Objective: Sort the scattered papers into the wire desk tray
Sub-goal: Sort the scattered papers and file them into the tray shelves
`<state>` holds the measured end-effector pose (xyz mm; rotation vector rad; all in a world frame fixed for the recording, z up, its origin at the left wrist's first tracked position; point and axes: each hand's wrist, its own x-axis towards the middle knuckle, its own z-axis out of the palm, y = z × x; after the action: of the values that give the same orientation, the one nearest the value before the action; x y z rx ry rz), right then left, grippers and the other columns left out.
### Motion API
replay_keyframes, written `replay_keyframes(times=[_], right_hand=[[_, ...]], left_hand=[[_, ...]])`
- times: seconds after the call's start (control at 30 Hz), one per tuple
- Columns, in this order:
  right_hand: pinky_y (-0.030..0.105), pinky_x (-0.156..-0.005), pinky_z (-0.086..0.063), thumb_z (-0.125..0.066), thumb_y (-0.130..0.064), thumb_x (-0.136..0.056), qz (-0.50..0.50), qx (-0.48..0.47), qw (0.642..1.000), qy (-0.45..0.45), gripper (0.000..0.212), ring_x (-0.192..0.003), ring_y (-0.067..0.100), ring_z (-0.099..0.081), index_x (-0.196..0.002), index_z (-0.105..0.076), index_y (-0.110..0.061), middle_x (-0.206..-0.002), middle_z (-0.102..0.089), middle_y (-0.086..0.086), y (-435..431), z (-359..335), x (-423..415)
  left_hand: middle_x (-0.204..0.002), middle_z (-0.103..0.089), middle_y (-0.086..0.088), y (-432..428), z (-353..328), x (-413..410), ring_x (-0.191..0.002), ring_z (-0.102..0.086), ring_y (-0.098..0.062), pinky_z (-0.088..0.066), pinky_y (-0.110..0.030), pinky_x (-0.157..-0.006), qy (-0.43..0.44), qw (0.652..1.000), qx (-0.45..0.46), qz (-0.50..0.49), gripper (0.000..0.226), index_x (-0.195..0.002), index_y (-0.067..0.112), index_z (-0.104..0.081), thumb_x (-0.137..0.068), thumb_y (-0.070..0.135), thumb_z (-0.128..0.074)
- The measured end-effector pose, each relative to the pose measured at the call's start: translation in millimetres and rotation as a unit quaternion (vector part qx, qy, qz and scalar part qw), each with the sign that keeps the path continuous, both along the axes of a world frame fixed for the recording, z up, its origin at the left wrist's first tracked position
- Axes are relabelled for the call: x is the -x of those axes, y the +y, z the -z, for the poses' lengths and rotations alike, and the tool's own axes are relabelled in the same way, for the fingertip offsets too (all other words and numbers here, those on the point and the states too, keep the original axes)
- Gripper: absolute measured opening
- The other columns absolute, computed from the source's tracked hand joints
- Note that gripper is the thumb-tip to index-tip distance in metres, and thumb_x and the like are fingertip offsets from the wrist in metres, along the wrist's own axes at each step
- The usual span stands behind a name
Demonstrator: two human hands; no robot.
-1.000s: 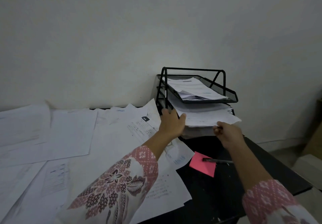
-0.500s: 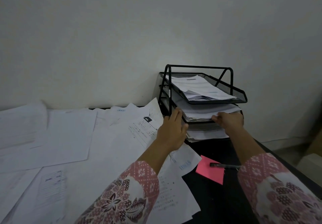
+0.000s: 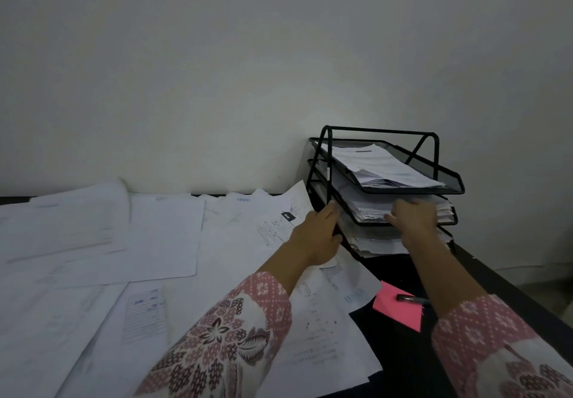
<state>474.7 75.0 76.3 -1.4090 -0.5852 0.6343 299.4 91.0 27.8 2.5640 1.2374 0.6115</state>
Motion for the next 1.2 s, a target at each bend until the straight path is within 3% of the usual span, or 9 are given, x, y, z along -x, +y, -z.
replay_keyframes(times=[0.13, 0.33, 0.53, 0.67, 0.83, 0.93, 1.03, 1.13, 1.2], right_hand=[[0.036, -0.073, -0.052, -0.054, -0.005, -0.087, -0.026, -0.004, 0.994, -0.109, 0.027, -0.073, 0.023, -0.057, -0.114, -0.054, -0.008, -0.093, -0.058, 0.009, -6.0, 9.7, 35.9], [0.031, -0.058, -0.047, -0.061, -0.007, -0.087, -0.222, 0.078, 0.952, -0.194, 0.003, -0.062, 0.02, -0.052, -0.084, -0.061, -0.005, -0.076, -0.059, 0.012, -21.5, 42.8, 102.5], [0.023, -0.048, -0.029, -0.07, -0.035, -0.082, -0.299, 0.228, 0.837, -0.398, 0.051, -0.049, 0.014, -0.039, -0.053, -0.033, -0.014, -0.055, -0.039, 0.002, -22.4, 77.7, 148.2], [0.022, -0.058, -0.033, -0.074, -0.052, -0.071, -0.286, 0.276, 0.791, -0.465, 0.052, -0.086, 0.021, -0.052, -0.082, -0.047, -0.009, -0.087, -0.05, 0.005, -28.0, 82.4, 170.8], [0.023, -0.069, -0.043, -0.077, -0.035, -0.075, -0.297, 0.277, 0.798, -0.445, 0.052, -0.107, 0.024, -0.057, -0.107, -0.053, 0.0, -0.104, -0.056, 0.009, -29.5, 82.3, 178.9], [0.021, -0.059, -0.038, -0.068, -0.021, -0.084, -0.295, 0.258, 0.811, -0.435, 0.022, -0.086, 0.019, -0.059, -0.078, -0.051, -0.008, -0.081, -0.052, 0.003, -26.1, 85.5, 178.6], [0.023, -0.049, -0.024, -0.056, -0.006, -0.085, -0.265, 0.236, 0.836, -0.418, 0.039, -0.053, 0.011, -0.033, -0.057, -0.031, -0.016, -0.059, -0.034, -0.002, -21.5, 90.0, 179.2], [0.025, -0.049, -0.023, -0.056, -0.001, -0.084, -0.235, 0.232, 0.867, -0.372, 0.041, -0.05, 0.012, -0.028, -0.056, -0.03, -0.017, -0.055, -0.029, 0.001, -19.8, 90.2, 179.9], [0.026, -0.055, -0.036, -0.059, -0.003, -0.084, -0.227, 0.232, 0.885, -0.335, 0.032, -0.053, 0.017, -0.042, -0.056, -0.046, -0.01, -0.057, -0.041, 0.012, -15.6, 90.2, 184.2]], left_hand=[[-0.158, -0.01, 0.001, -13.2, 14.9, 44.2, -0.143, -0.013, -0.024, -0.029, -0.04, -0.11, 0.014, 0.999, -0.003, -0.045, 0.051, -0.145, 0.014, -0.031, -0.098, 0.027, -0.044], [-0.147, -0.037, 0.004, -28.6, 43.7, 127.9, -0.137, -0.026, -0.017, -0.03, -0.032, -0.107, 0.002, 0.99, -0.023, -0.142, 0.04, -0.134, 0.019, -0.046, -0.095, 0.025, -0.049], [-0.136, -0.047, 0.004, -43.1, 64.7, 202.3, -0.127, -0.038, -0.017, -0.032, -0.03, -0.101, 0.008, 0.969, -0.041, -0.241, 0.039, -0.13, 0.019, -0.049, -0.092, 0.028, -0.051], [-0.131, -0.053, -0.001, -42.4, 72.9, 228.8, -0.12, -0.048, -0.021, -0.036, -0.031, -0.095, -0.007, 0.96, -0.027, -0.278, 0.045, -0.128, 0.016, -0.054, -0.09, 0.04, -0.057], [-0.113, -0.063, -0.005, -38.3, 78.6, 240.0, -0.105, -0.057, -0.021, -0.043, -0.032, -0.091, -0.07, 0.956, -0.027, -0.283, 0.037, -0.11, 0.008, -0.065, -0.088, 0.038, -0.061], [-0.099, -0.065, -0.006, -37.2, 77.5, 241.0, -0.093, -0.06, -0.023, -0.046, -0.034, -0.082, -0.067, 0.957, -0.059, -0.276, 0.023, -0.094, 0.006, -0.068, -0.09, 0.027, -0.06], [-0.092, -0.066, -0.007, -36.4, 77.0, 241.9, -0.085, -0.061, -0.024, -0.046, -0.032, -0.072, -0.047, 0.958, -0.102, -0.264, 0.02, -0.089, 0.006, -0.067, -0.093, 0.02, -0.054], [-0.089, -0.064, -0.003, -39.7, 74.4, 238.3, -0.08, -0.059, -0.019, -0.041, -0.026, -0.067, -0.071, 0.957, -0.118, -0.254, 0.02, -0.091, 0.009, -0.064, -0.094, 0.022, -0.05], [-0.085, -0.063, -0.001, -44.0, 70.9, 232.6, -0.076, -0.056, -0.016, -0.037, -0.024, -0.064, -0.098, 0.963, -0.119, -0.221, 0.018, -0.089, 0.011, -0.062, -0.094, 0.024, -0.05]])
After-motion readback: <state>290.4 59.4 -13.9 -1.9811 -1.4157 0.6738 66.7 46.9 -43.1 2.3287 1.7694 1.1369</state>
